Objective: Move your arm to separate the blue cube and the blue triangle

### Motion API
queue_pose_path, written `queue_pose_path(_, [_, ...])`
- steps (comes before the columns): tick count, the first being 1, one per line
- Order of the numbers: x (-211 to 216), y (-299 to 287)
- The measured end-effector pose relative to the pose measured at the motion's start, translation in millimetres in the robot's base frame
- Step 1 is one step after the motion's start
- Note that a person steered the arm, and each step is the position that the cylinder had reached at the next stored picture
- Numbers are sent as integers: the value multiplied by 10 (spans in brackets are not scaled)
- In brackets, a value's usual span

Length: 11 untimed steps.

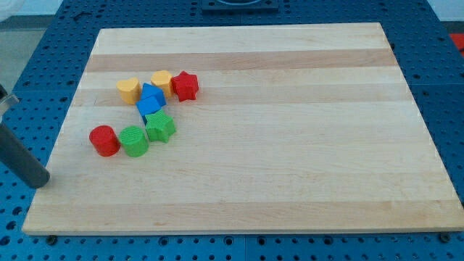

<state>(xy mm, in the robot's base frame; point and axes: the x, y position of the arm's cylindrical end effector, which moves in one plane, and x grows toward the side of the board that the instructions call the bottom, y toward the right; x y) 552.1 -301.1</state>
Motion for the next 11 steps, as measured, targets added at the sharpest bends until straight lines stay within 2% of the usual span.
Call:
queue_pose_path(1, [-2,5])
queue_pose_path(3, [-720,4])
queue_pose_path(4, [-927,34])
queue_pose_path(9, [-1556,1406])
queue_pose_path(11, [-1457,2200])
